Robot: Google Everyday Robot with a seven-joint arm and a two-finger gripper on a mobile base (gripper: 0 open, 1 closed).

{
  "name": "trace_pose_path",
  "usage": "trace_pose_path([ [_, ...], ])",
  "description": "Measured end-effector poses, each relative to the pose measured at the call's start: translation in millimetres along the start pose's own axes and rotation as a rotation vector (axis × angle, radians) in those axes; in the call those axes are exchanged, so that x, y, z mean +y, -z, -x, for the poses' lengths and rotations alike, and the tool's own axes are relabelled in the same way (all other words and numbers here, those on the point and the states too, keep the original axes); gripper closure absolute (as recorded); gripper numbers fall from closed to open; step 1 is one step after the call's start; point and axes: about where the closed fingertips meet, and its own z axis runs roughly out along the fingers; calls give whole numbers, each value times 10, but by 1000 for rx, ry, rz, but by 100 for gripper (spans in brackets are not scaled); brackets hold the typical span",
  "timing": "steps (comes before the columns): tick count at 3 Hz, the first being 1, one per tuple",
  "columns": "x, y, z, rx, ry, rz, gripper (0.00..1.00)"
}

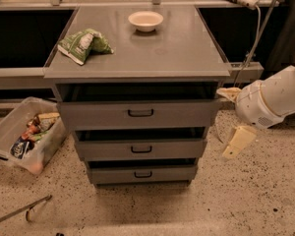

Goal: Open middle drawer

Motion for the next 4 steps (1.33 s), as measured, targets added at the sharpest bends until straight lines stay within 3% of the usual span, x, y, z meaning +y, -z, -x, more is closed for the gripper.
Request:
trace_pose_path([
  [1, 54, -114, -3, 3, 0, 7, 0],
  [4, 658, -1342, 17, -183, 1, 75, 0],
])
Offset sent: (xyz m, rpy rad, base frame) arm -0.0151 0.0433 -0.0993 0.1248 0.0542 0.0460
